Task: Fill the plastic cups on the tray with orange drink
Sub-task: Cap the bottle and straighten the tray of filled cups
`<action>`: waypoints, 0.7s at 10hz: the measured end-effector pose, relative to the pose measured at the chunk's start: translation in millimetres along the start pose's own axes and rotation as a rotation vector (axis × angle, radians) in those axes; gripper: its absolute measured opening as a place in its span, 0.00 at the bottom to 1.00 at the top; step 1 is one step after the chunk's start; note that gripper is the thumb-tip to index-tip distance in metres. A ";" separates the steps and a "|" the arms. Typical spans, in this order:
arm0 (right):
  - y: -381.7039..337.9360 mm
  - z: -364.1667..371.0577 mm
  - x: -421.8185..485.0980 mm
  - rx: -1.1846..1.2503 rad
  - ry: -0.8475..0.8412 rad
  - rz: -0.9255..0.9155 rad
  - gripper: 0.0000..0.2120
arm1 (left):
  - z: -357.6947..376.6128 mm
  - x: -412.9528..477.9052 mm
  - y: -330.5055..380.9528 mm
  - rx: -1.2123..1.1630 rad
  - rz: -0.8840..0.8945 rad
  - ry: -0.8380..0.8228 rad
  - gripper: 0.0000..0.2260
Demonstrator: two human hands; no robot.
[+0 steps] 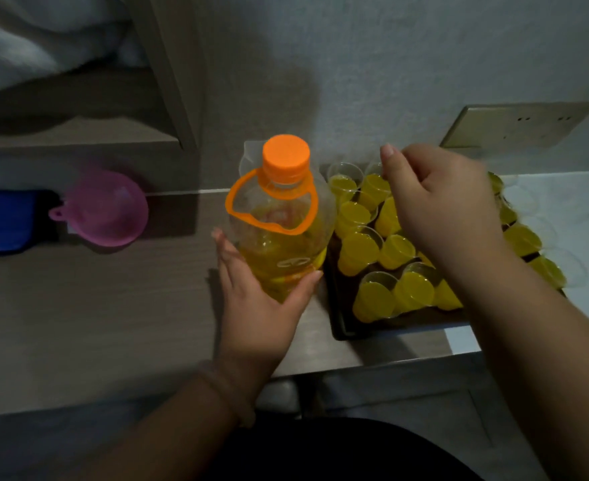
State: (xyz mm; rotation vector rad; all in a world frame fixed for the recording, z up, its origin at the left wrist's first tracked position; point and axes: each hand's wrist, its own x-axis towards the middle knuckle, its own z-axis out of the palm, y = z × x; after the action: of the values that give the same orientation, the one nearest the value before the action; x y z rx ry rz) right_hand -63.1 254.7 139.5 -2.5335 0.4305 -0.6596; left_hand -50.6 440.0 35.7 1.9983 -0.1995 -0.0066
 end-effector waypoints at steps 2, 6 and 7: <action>14.7 2.9 -4.1 0.013 -0.003 0.059 0.21 | -4.9 -25.1 -35.8 0.237 0.018 -0.107 0.16; 36.1 -7.3 -29.0 -0.089 0.041 0.163 0.20 | 51.4 -5.4 -31.1 0.173 -0.196 -0.702 0.20; 52.0 -15.1 -33.6 -0.094 0.076 0.195 0.18 | 70.0 1.9 -26.7 0.121 -0.224 -0.632 0.20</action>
State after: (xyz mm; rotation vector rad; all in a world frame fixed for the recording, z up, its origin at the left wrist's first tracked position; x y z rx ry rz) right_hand -108.1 219.5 111.4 -2.5174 0.7410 -0.6758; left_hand -51.7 387.6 -17.9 2.0748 -0.3825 -0.7905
